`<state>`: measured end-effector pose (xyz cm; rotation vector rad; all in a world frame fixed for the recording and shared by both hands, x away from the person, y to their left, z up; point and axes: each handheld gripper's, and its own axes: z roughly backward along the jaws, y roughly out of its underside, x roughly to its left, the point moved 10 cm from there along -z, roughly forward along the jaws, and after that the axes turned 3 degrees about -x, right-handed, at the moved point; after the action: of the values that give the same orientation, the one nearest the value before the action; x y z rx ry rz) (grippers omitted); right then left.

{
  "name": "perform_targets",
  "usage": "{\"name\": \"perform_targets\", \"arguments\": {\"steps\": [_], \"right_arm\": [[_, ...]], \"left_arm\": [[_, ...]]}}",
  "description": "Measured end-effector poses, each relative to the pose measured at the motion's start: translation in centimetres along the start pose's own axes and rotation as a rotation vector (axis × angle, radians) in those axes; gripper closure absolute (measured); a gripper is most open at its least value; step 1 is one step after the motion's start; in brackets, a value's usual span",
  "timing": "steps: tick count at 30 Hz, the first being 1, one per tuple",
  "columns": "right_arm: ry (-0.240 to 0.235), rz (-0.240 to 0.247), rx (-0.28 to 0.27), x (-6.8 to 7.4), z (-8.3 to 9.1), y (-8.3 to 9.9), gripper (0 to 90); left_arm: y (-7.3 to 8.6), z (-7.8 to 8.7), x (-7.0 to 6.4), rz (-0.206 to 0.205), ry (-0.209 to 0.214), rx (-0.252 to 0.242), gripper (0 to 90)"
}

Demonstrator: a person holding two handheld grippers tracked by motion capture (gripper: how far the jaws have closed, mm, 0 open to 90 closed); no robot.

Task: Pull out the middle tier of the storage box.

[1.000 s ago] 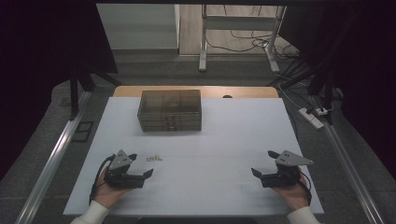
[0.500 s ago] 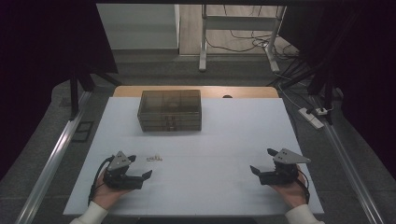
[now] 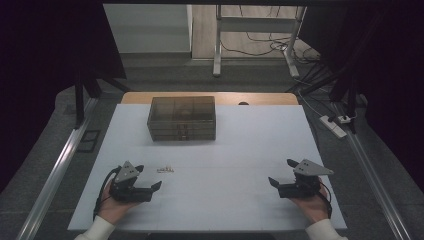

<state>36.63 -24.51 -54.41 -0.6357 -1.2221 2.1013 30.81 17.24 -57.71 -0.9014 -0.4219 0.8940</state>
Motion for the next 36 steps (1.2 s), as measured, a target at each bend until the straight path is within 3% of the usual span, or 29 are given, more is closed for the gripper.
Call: {"name": "perform_targets", "arguments": {"steps": [6, 36], "right_arm": [[0.003, 0.003, 0.0, 0.1, 0.0, 0.0, 6.3], [-0.001, 0.022, 0.021, 0.3, -0.4, 0.5, 6.2]], "left_arm": [[-0.5, 0.0, 0.3, -0.056, -0.063, -0.001, 12.5], [-2.0, -0.1, 0.2, -0.227, -0.184, -0.041, 13.6]]}}
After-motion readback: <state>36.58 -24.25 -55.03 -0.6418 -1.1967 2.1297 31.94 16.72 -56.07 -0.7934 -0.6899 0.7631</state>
